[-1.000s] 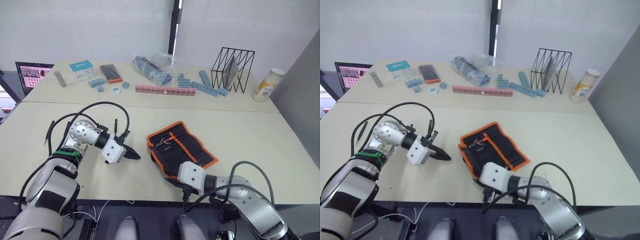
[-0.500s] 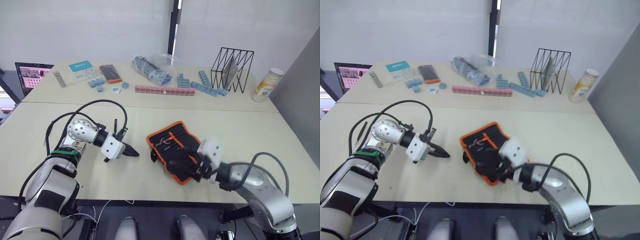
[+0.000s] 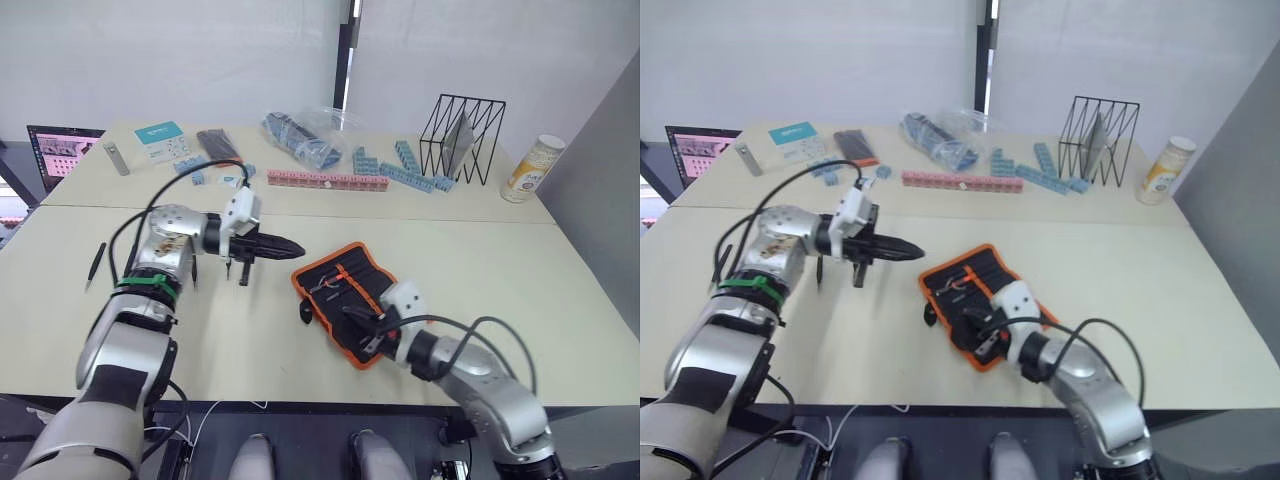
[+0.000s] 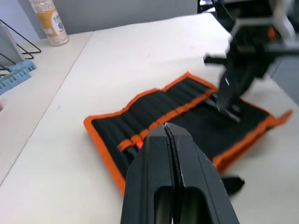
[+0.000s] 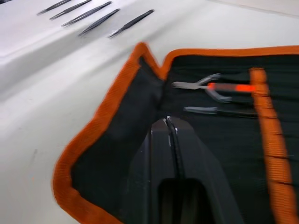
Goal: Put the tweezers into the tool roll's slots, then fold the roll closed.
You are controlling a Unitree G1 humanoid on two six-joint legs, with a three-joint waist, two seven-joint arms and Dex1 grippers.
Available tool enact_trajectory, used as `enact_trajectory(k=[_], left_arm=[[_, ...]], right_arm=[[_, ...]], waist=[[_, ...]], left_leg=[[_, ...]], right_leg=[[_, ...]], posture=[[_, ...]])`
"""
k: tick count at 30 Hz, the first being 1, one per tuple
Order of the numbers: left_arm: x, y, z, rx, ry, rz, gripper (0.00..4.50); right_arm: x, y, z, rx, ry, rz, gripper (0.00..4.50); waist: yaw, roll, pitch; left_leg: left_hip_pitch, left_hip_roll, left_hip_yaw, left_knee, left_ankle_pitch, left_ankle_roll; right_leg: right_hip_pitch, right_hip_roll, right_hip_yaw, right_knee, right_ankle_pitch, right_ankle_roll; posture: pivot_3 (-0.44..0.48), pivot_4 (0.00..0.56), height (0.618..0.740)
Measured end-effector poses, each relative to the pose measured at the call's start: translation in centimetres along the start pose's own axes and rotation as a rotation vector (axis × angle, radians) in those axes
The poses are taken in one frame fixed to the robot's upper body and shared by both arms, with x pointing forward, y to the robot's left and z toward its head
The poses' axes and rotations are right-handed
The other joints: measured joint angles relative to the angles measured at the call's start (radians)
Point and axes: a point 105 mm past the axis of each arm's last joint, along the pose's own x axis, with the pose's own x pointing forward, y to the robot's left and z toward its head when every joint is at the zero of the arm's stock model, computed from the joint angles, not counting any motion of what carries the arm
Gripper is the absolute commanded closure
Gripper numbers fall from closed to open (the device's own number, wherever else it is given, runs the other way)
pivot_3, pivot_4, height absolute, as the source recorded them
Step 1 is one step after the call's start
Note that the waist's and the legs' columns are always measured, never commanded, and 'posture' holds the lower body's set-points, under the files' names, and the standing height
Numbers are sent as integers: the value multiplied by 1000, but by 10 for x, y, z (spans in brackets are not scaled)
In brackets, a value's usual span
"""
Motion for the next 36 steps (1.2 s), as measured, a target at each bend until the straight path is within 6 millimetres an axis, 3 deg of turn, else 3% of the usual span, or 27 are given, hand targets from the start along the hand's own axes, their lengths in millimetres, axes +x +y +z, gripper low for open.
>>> enact_trajectory(k=[5,11,18,23,26,32,36], left_arm=[[23,-5,-11,-131,12,19,4500],[30,-22,-33,-198,73,25,4500],[13,-41,-45,-196,195,-10,4500],[1,-50,-65,-194,289,-1,4500],[3,-52,-75,-178,306,24,4500],[17,-46,-72,-195,242,93,4500],[14,-47,-72,-208,240,105,4500]], right_arm=[[4,1,-18,-37,56,-18,4475],[6,3,-29,-179,120,5,4475],[8,4,-29,-227,119,4,4475],[10,-1,-26,-226,112,-11,4475],[9,-3,-26,-224,112,-16,4475],[11,-2,-25,-230,106,-21,4475],[17,0,-12,-178,28,-25,4475]], waist=[[0,0,0],[-3,0,0],[-3,0,0],[0,0,0],[4,0,0],[5,0,0],[0,0,0]], left_leg=[[0,0,0,0,0,0],[1,0,0,0,0,0],[3,0,0,-1,0,0],[3,0,0,-1,0,0],[2,0,0,0,0,0],[2,0,0,0,0,0],[2,0,0,-1,0,0]], right_leg=[[0,0,0,0,0,0],[0,0,0,0,0,0],[1,0,0,0,0,0],[2,0,0,-1,0,0],[2,0,0,-1,0,0],[2,0,0,-1,0,0],[1,0,0,0,0,0]], posture=[[0,150,738],[0,150,738],[0,150,738],[0,150,738],[0,150,738],[0,150,738],[0,150,738]])
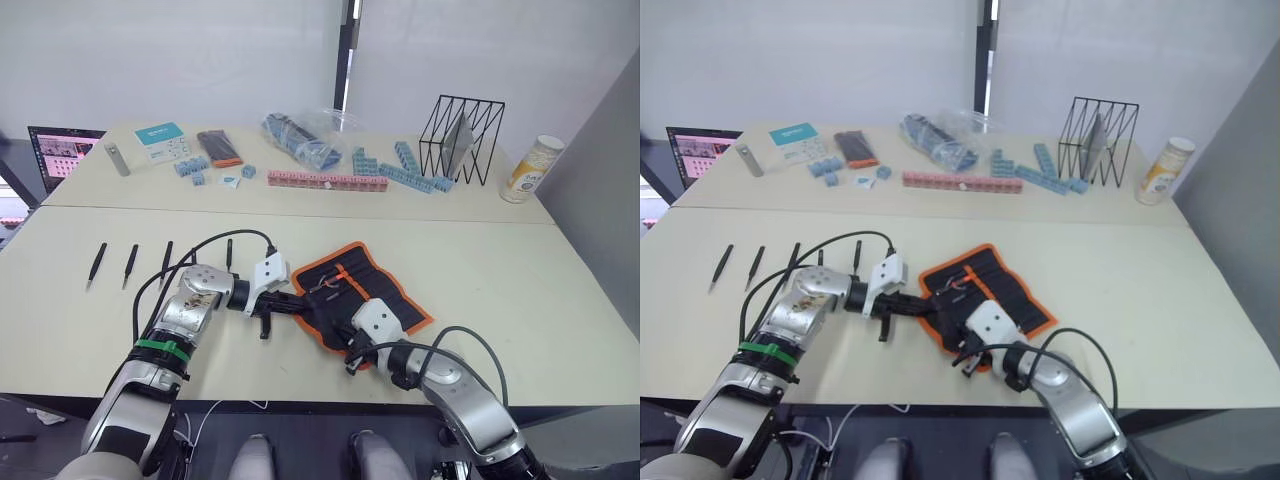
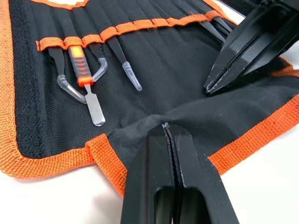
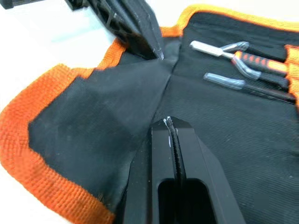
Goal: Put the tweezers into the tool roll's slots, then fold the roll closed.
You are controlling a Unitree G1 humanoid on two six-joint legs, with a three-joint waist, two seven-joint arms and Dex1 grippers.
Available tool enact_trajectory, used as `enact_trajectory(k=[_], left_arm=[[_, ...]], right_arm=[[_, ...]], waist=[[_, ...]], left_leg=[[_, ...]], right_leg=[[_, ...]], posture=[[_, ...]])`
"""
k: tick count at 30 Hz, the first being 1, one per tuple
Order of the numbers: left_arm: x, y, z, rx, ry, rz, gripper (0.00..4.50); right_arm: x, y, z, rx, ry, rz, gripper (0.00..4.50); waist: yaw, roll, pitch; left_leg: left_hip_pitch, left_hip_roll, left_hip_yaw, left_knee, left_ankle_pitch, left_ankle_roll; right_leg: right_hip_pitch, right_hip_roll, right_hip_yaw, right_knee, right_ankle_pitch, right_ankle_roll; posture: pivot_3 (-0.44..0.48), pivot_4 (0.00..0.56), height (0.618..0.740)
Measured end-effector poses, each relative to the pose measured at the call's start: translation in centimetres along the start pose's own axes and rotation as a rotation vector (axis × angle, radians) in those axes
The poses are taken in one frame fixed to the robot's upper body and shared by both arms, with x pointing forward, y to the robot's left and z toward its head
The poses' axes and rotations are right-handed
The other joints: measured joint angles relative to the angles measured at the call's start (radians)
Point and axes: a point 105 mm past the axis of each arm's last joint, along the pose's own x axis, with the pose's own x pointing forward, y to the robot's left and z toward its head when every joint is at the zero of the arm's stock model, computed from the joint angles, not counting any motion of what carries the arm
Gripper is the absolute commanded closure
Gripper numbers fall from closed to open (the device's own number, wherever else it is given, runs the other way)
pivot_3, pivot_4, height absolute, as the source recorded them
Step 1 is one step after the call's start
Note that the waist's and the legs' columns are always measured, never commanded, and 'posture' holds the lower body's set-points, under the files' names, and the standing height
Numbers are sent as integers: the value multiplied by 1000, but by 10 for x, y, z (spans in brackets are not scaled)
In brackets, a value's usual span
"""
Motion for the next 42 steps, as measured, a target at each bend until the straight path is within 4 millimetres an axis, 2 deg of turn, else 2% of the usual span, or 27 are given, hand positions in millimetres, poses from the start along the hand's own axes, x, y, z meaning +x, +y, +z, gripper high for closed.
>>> enact_trajectory(k=[4,12,16,22,25,29,33,35,38,42], left_arm=[[-4,-2,-3,-5,8,-4,4500],[-17,1,-7,-6,32,7,4500],[-14,6,7,-20,-22,19,4500],[2,7,29,-33,-103,24,4500],[7,7,22,-5,-78,57,4500],[13,2,-3,12,-35,88,4500],[14,2,-4,59,-28,101,4500],[15,3,-6,75,-25,110,4500],[15,3,-8,82,-27,120,4500],[15,2,-8,88,-32,120,4500]], right_arm=[[7,0,13,-11,-57,8,4475],[16,5,-8,3,10,32,4475],[17,5,-11,-2,2,30,4475],[19,7,-11,-8,-5,37,4475],[19,8,-12,-10,-3,39,4475],[17,8,-12,-11,0,36,4475],[16,7,-12,2,-3,39,4475],[17,9,-10,43,-18,45,4475],[24,4,-6,31,-20,45,4475],[28,2,-12,7,13,45,4475]], waist=[[0,0,0],[1,0,0],[1,0,0],[-1,0,0],[-1,0,0],[0,0,-1],[1,0,-1],[0,0,-1],[-1,0,-1],[-1,1,-2]], left_leg=[[0,0,0,0,0,0],[0,0,0,0,0,0],[0,0,0,0,0,0],[2,0,0,0,0,0],[5,0,0,-1,0,0],[6,0,0,-2,0,0],[9,0,0,-2,0,0],[13,0,0,-2,-4,-7],[13,0,0,-2,-4,-7],[14,0,0,-2,-4,-7]], right_leg=[[0,0,0,0,0,0],[0,0,0,0,0,0],[1,0,0,-1,0,0],[2,0,0,0,0,0],[4,0,0,0,0,0],[5,0,0,-1,0,0],[9,0,0,-3,0,0],[13,-1,0,-4,-1,-1],[13,-1,0,-4,-1,-1],[13,-1,0,-5,-1,-1]], posture=[[0,150,738],[0,150,738],[0,150,738],[0,150,738],[0,150,738],[0,150,738],[0,150,738],[0,150,738],[0,150,738],[0,150,738]])
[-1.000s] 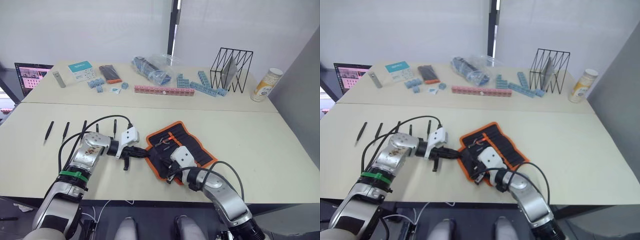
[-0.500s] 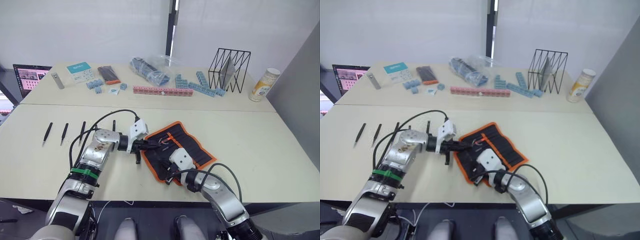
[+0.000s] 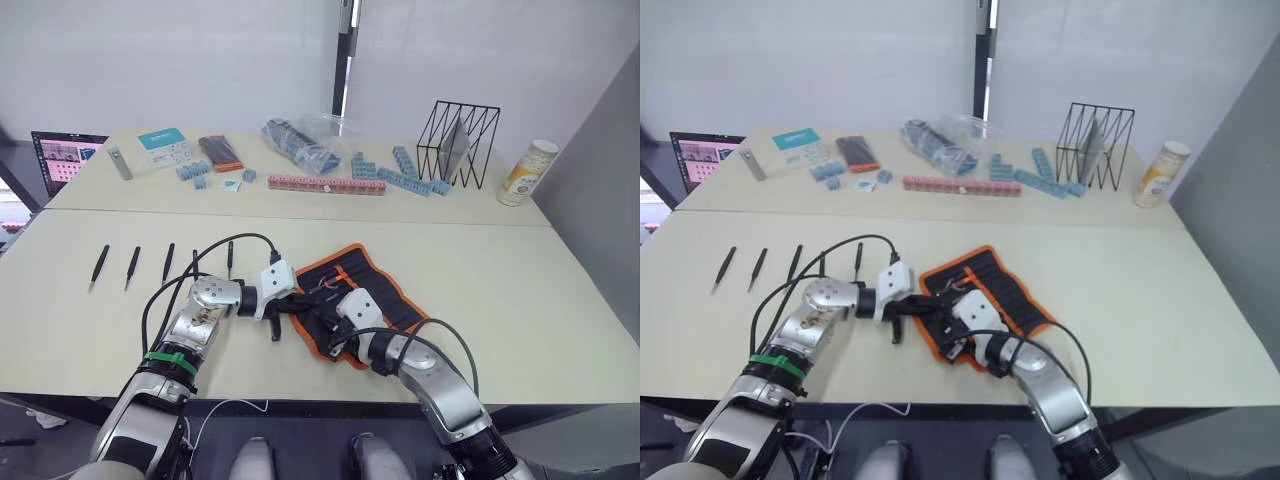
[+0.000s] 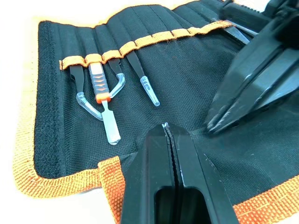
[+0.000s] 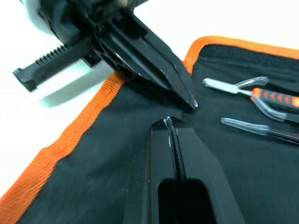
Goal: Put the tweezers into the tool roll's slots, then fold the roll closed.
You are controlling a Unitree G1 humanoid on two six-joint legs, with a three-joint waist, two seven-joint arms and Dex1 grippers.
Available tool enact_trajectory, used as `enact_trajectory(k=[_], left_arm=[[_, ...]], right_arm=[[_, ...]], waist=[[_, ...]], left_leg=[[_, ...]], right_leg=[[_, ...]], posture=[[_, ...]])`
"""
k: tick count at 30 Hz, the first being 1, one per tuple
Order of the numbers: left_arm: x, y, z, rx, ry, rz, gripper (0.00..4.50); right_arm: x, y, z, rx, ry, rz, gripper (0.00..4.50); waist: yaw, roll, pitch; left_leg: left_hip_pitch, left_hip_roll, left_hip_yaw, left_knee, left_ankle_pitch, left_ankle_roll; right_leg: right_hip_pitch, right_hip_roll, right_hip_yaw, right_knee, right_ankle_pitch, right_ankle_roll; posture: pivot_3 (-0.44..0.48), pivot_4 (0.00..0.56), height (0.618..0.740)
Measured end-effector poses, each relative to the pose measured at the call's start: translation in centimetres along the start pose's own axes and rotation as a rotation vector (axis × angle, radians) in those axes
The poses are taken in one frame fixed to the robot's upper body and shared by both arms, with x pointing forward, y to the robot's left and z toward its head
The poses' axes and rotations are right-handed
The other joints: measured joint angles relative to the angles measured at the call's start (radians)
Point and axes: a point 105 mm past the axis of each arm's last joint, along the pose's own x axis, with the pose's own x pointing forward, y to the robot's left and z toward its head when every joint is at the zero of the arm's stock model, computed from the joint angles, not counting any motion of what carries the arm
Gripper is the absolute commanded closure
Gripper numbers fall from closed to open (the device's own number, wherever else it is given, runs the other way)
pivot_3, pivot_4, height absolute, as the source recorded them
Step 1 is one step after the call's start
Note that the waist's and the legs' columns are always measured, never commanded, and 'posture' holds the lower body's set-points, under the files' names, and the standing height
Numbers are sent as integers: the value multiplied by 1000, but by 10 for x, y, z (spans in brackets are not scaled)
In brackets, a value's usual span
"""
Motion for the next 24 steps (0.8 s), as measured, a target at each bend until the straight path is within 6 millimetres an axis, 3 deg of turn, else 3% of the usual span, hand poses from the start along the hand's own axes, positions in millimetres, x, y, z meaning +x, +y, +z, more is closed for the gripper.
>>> enact_trajectory(k=[6,18,24], left_arm=[[0,1,-2,-3,2,-1,4500],[-1,-1,-4,-2,10,-4,4500],[-2,1,-5,-5,12,3,4500]], right_arm=[[-5,3,-8,-10,35,29,4475],[-69,29,-23,-26,186,109,4475],[-72,33,-23,-10,201,110,4475]], waist=[[0,2,-6],[3,2,-16],[2,2,-17]], left_leg=[[1,0,0,-1,0,0],[1,0,0,-1,-2,-1],[1,0,0,-1,-3,-2]], right_leg=[[1,0,0,0,0,0],[1,-1,0,-2,-6,0],[1,-2,0,-5,-6,0]], posture=[[0,150,738],[0,150,738],[0,150,738]])
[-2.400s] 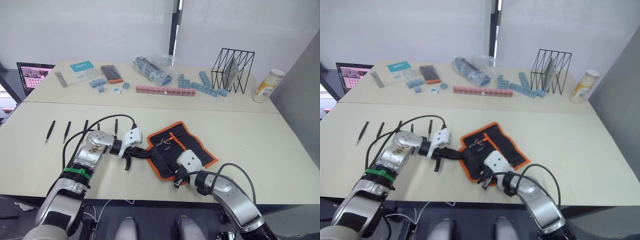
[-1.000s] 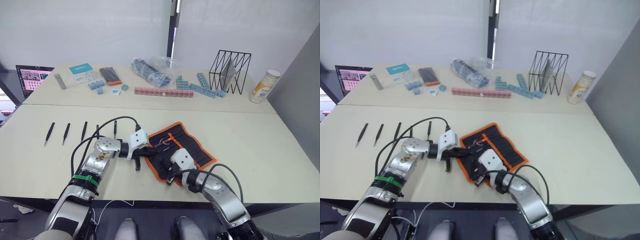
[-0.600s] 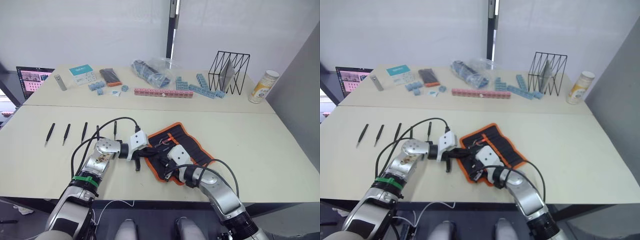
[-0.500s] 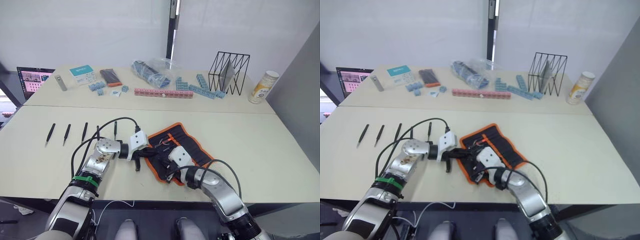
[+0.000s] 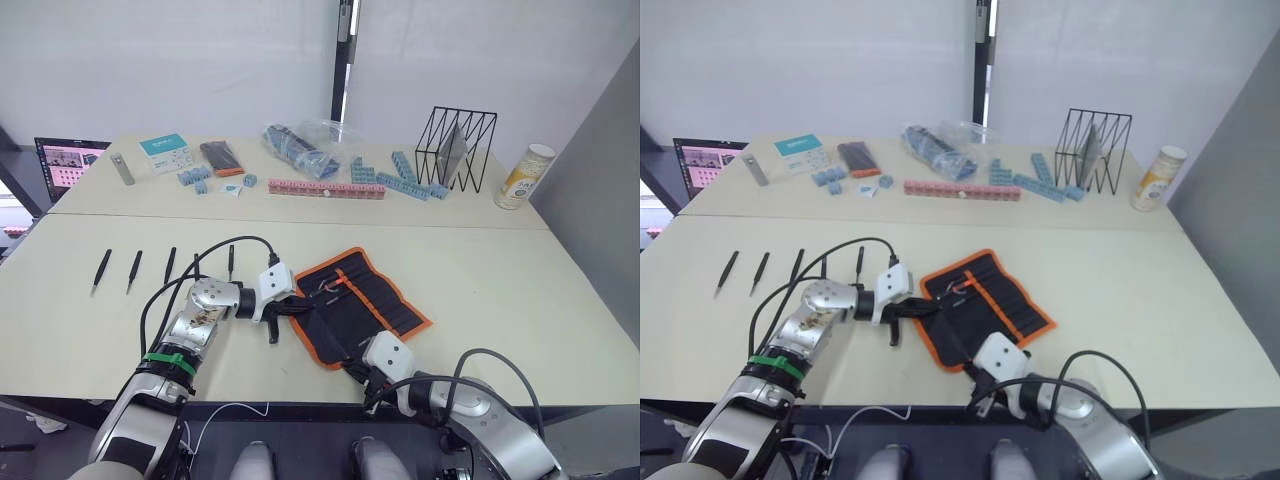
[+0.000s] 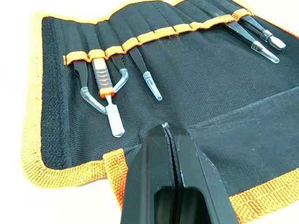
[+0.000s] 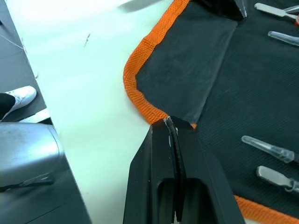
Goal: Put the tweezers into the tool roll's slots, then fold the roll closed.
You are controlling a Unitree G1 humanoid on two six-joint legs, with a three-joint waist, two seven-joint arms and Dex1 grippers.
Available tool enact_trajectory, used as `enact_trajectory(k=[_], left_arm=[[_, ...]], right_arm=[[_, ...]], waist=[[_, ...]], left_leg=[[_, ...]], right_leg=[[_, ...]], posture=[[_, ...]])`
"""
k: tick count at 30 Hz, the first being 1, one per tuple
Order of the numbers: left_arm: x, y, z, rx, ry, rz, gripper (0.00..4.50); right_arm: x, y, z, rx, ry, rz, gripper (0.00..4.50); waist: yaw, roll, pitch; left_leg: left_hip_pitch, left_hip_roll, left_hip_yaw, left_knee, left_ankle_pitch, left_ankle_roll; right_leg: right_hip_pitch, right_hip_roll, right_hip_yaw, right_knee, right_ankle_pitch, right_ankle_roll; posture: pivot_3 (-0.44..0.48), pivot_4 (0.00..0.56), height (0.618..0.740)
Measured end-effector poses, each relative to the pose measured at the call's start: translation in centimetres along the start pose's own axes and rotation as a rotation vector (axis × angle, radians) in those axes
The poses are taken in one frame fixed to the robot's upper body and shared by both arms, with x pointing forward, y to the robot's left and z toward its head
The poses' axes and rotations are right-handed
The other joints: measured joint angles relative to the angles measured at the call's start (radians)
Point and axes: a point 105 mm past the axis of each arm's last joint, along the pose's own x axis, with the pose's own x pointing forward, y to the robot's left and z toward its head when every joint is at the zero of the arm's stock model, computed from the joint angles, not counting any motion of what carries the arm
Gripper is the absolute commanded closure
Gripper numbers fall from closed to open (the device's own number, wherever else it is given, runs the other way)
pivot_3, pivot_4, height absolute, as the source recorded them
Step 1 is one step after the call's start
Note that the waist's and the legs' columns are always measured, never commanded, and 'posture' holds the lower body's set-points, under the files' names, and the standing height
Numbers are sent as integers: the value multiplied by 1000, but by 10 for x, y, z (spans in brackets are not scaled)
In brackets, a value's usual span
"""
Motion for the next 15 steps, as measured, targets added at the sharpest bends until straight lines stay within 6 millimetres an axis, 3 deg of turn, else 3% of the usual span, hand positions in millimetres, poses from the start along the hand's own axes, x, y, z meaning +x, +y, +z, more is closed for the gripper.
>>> enact_trajectory(k=[4,8,12,15], left_arm=[[-3,3,2,-44,-30,14,4500],[-19,11,17,-98,-108,38,4500],[-67,28,40,-142,-199,106,4500],[-107,40,36,-146,-168,218,4500]], right_arm=[[1,-7,10,49,-40,-15,4475],[-14,-31,32,73,-128,-83,4475],[-48,-53,59,100,-265,-134,4475],[-72,-75,51,115,-244,-224,4475]], waist=[[-2,0,0],[-1,0,3],[-3,0,3],[-1,1,3]], left_leg=[[-2,0,0,0,0,0],[-7,0,0,0,0,0],[-9,0,0,-1,3,6],[-8,0,0,-3,1,7]], right_leg=[[-2,0,0,0,0,0],[-6,0,0,0,0,0],[-9,0,0,3,1,1],[-9,0,0,4,1,1]], posture=[[0,150,738],[0,150,738],[0,150,738],[0,150,738]])
